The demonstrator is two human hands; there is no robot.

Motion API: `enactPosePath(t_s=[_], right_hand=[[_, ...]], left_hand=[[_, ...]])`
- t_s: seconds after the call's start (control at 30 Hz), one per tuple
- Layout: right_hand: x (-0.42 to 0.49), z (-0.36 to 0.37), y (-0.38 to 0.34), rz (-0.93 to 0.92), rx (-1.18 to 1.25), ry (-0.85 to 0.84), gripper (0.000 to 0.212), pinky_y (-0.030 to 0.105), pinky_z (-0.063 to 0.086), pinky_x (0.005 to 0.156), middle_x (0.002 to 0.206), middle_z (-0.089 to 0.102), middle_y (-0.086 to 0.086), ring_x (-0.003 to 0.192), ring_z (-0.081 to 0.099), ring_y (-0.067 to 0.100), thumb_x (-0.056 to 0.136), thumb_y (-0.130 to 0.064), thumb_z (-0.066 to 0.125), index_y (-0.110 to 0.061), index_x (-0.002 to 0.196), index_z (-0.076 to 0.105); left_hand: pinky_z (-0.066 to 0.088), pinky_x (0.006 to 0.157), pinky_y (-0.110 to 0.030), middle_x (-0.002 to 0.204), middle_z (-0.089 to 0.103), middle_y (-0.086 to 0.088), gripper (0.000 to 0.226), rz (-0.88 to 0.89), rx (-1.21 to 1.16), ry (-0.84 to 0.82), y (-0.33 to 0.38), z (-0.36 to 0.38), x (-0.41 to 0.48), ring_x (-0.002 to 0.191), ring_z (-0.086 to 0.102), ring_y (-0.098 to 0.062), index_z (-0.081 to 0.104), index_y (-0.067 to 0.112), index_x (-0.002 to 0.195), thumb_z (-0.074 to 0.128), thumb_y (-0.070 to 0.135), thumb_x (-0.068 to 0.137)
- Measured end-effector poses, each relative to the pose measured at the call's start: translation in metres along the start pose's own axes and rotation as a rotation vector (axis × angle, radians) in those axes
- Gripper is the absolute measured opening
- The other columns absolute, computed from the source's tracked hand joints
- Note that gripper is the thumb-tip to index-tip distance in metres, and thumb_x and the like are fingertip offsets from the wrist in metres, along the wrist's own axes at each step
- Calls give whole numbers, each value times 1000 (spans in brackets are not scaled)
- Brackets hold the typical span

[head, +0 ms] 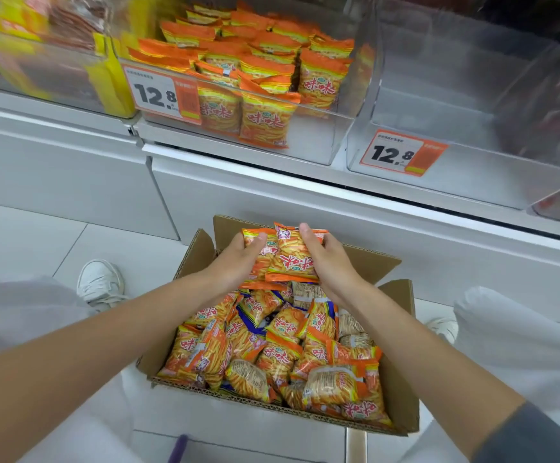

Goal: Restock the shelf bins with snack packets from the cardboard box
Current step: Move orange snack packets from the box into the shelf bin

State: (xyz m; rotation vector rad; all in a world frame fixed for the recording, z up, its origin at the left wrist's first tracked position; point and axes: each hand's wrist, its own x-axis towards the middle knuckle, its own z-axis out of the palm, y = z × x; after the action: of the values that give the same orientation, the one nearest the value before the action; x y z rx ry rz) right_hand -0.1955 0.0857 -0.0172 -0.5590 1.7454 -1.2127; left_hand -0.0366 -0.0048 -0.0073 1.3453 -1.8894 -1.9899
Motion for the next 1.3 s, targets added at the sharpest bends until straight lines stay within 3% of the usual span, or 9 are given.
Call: enactPosePath(t_s=[0.27,0.4,0.47,0.53,0.7,0.83,1.1,1.2,1.3], right_hand=[[-12,-7,-28,-269,-357,-17,52,34,47,65,77,57,10,68,59,19,97,-49,47,2,100,55],[-11,-9,-32,-117,-165,-23,54,30,54,84,98,70,4,92,68,14,98,-58,32,-16,105,67],[-8,-15,-32,-17,44,-80,40,37,53,94,113,68,5,103,67,20,91,-48,56,-18,118,60],[-7,-17,-31,41,134,-150,55,38,54,93,119,66,12,103,69,24,76,-27,76,-10,125,55],[-6,-26,-57,-56,87,-146,52,36,58,81,115,65,17,99,68,26,79,3,73,-17,125,58],[-17,-36,-92,-252,-315,-252,86,31,57,74,108,70,3,87,70,19,78,5,74,-34,144,36],[-38,-37,-134,-379,-678,-390,72,11,47,88,145,36,-13,127,45,6,87,-22,72,-29,148,36],[-40,-41,-170,-351,-777,-400,90,14,48,87,137,40,-11,120,49,8,83,-23,77,-33,153,22],[-40,-47,-218,-436,-806,-298,76,22,51,86,127,57,-5,106,61,9,79,-18,80,-25,144,41]], left_hand=[[53,92,-51,123,67,0,74,-42,-346,-128,14,7,5,110,66,-22,46,29,134,66,69,75],[56,87,-51,113,71,-6,55,-73,-412,-50,15,10,6,100,70,-24,47,19,129,70,43,85],[56,86,-54,113,70,-9,44,-57,-481,51,17,6,8,98,70,-27,46,17,124,66,36,90],[53,90,-56,116,68,-8,46,-24,-496,86,21,2,7,101,69,-26,44,18,125,67,37,89],[52,94,-52,120,67,0,90,63,-343,-53,37,-6,-3,107,67,-22,42,27,134,76,66,60],[54,95,-42,123,62,4,93,133,-71,-130,45,-6,-8,109,64,-16,39,29,134,82,54,55],[54,90,-29,119,60,4,78,320,106,-97,82,-17,-20,106,62,-9,36,23,136,83,20,74],[54,85,-24,117,59,7,75,384,178,-125,116,-26,-23,104,61,-5,36,27,132,83,23,74],[53,78,-18,119,59,11,78,469,213,-125,165,-37,-21,102,62,-2,37,27,136,84,25,73]])
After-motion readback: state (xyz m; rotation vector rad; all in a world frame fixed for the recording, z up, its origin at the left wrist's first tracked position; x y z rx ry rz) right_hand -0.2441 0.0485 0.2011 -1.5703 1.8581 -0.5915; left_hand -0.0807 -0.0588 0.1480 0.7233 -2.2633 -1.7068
